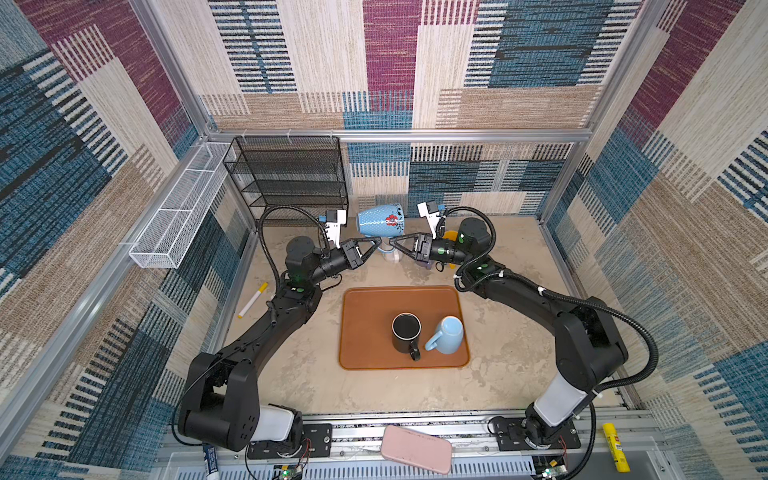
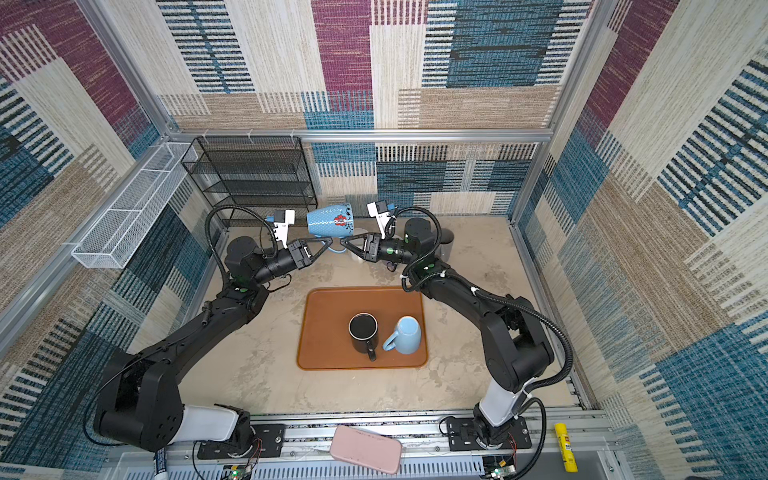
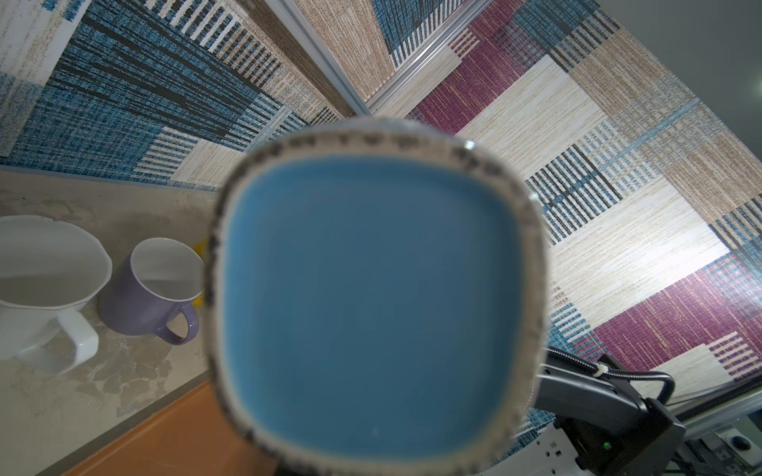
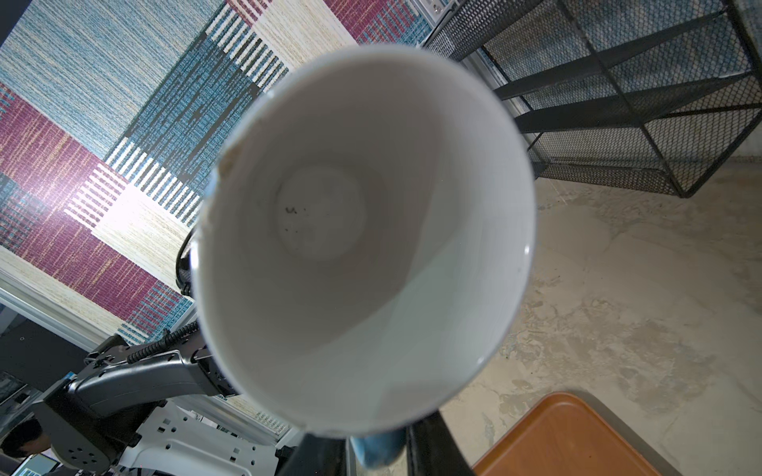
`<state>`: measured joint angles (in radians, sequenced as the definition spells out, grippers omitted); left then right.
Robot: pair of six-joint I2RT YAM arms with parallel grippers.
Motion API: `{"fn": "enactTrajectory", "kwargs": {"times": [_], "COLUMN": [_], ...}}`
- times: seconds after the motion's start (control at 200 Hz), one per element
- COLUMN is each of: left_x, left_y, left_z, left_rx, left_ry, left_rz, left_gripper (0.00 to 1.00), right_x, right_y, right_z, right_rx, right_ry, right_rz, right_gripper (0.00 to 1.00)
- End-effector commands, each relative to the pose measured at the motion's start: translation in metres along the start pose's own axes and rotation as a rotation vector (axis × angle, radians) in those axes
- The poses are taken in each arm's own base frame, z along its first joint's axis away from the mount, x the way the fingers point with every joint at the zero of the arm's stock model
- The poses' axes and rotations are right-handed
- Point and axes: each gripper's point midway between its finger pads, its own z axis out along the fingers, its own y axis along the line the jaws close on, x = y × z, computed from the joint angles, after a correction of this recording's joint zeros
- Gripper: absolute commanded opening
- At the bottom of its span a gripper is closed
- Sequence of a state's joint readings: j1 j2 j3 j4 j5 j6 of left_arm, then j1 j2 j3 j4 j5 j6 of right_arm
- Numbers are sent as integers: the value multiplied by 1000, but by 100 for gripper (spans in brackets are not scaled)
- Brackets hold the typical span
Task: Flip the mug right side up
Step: 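Grasp the blue mug's handle with the right gripper while the left gripper holds its base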
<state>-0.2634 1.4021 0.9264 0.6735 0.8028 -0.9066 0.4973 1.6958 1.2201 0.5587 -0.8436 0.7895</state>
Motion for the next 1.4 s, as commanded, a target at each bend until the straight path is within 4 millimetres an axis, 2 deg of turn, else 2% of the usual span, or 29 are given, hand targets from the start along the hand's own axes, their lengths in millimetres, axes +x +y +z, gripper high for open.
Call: {"fn": "enactTrajectory", "kwargs": {"times": [0.0,0.255,0.791,1.257,1.397], "left_x": [-2,1,7,11,11], "left_y": [-9,-2,-1,7,9], "left_z": [2,6,7,8,9], "left_rx": [49,49,50,31,19], "left_ry": [-11,-5,9,22,26], "left_rz": [30,16,20,1,-7], "left_gripper": [0,0,0,0,15], "right_x": [-8,-8,-7,-12,-13], "right_y": [19,20,20,23,20], "right_z": [3,7,13,9,9], "right_rx": [-65,-74,-83,-54,-24], "right_ry": [-10,-3,8,-11,-10], "right_rz": [-42,-40,-31,-58,-70], "right_gripper": [26,25,26,6,4]}}
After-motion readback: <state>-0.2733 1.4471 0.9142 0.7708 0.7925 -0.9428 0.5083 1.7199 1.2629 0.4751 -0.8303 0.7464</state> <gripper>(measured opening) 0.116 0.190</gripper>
